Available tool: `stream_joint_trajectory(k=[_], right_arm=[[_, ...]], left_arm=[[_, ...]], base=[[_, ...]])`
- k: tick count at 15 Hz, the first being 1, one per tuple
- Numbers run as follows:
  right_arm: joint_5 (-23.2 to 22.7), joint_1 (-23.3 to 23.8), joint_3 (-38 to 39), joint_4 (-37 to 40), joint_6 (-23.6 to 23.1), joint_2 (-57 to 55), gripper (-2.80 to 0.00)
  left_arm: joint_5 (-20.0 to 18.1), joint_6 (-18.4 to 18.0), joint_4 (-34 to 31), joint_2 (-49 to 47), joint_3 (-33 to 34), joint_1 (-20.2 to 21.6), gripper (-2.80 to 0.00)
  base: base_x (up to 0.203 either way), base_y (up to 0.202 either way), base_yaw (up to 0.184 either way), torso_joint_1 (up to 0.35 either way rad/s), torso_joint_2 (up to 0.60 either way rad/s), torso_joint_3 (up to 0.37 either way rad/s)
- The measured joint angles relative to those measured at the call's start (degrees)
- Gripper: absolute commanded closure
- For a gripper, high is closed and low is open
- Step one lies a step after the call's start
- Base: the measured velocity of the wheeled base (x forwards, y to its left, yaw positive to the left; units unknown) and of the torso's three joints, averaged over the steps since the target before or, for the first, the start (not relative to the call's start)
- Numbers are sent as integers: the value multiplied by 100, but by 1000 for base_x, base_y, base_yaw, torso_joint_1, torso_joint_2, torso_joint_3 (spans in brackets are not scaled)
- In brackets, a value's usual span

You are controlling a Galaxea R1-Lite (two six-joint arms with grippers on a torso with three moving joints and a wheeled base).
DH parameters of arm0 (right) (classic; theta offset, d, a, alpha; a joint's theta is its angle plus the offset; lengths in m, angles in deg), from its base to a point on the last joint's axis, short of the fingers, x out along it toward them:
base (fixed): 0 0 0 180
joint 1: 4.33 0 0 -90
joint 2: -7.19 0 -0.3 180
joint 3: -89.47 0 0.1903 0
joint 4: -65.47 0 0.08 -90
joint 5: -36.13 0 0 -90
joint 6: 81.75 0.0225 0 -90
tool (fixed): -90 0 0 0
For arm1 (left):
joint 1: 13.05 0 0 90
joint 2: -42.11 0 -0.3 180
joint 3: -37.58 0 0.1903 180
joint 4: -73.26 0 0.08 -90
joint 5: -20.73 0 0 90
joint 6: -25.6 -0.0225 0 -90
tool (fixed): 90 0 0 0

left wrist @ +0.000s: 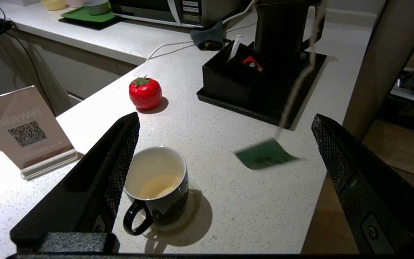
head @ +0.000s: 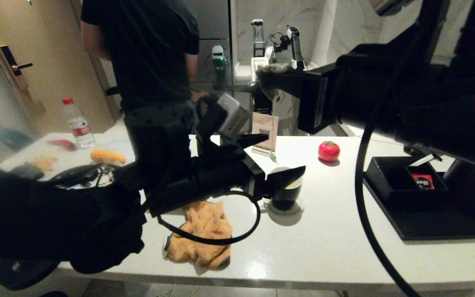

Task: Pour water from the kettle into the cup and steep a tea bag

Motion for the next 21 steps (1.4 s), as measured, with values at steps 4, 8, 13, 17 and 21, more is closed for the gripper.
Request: stream_joint_trajectory(k=[4,8,13,17,21], right_arm=[[3,0,2,9,-6,9,0],[12,0,9,17,-6,9,0],[19,-12,45,21,-18,15,0],[34,-41,66,24,-17,20,0],[56,-44,122,4,-17,21,0]], left_arm=[[-10,-7,0,-15,1,-5,-30],[-5,11,127,-22,22,-6,0],[-51,-8,154,-22,28,-6,0],[-13,5,157,-22,26,-6,0],[0,4,157,-12,23,-2,0]], base=[[0,0,0,0,0,0],[0,0,0,0,0,0],[0,0,0,0,0,0],[0,0,0,0,0,0],[0,0,0,0,0,0]])
